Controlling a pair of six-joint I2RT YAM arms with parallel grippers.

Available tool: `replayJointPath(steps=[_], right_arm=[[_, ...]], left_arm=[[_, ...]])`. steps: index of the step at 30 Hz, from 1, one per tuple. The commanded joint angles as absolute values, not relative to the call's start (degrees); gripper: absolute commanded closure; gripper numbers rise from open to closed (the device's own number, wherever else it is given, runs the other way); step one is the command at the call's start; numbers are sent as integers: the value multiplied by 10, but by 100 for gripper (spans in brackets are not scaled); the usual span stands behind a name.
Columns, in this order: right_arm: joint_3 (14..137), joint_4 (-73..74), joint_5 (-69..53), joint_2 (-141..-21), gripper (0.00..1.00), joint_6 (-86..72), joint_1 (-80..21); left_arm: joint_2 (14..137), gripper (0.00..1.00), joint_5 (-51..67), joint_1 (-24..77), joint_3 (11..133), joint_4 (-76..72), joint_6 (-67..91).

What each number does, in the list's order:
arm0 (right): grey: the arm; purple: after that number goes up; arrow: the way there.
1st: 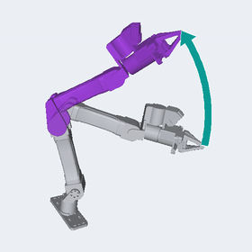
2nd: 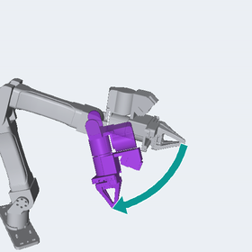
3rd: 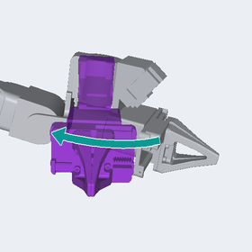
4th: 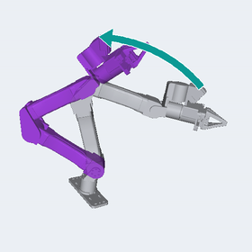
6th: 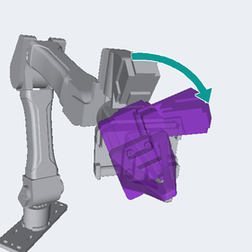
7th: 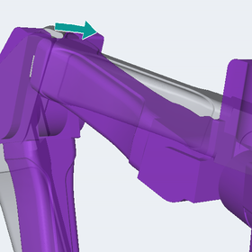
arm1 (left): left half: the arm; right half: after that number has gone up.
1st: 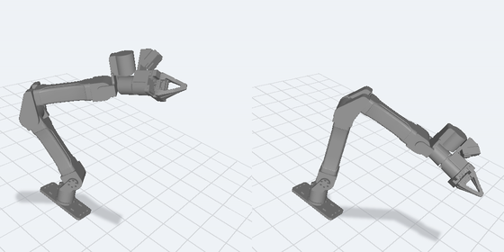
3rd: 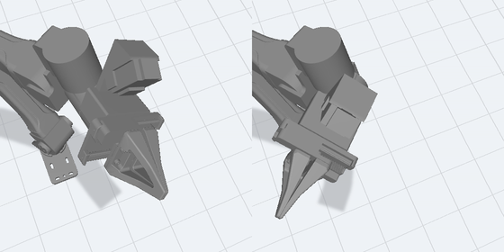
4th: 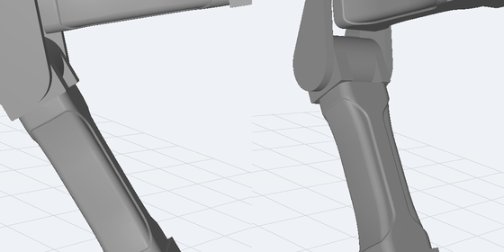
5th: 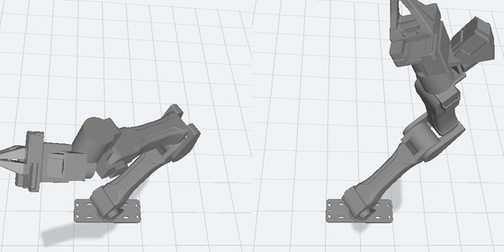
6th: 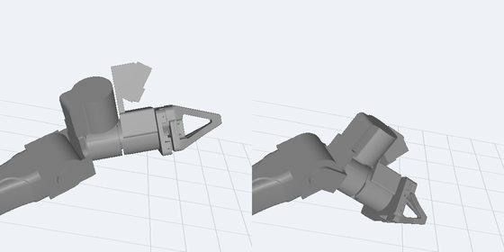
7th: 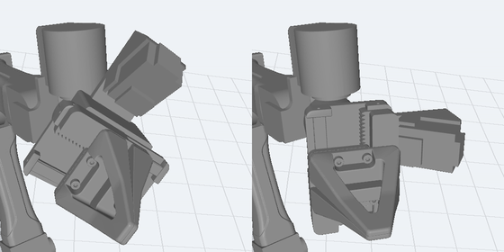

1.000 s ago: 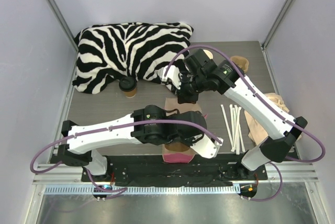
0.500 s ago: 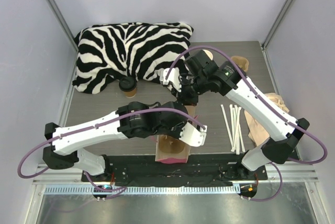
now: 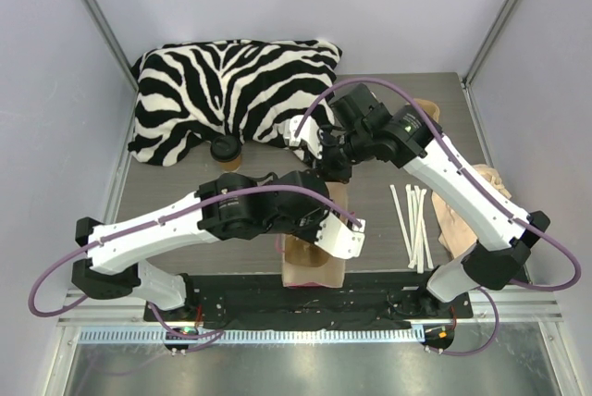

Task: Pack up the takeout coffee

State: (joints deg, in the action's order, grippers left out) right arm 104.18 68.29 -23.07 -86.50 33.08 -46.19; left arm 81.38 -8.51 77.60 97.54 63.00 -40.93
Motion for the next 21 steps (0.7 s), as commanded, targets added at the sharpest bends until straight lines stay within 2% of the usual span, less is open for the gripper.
replayJointPath(steps=[1, 13, 21], right_arm=[[1069, 682, -238, -856, 99, 327, -469], [1050, 673, -241, -846, 99, 307, -478], [1043, 670, -252, -845, 99, 313, -478]], left_arm=[[813, 100, -84, 775, 961, 620, -415], [801, 100, -68, 766, 897, 570, -371], [784, 100, -25, 718, 848, 519, -358]])
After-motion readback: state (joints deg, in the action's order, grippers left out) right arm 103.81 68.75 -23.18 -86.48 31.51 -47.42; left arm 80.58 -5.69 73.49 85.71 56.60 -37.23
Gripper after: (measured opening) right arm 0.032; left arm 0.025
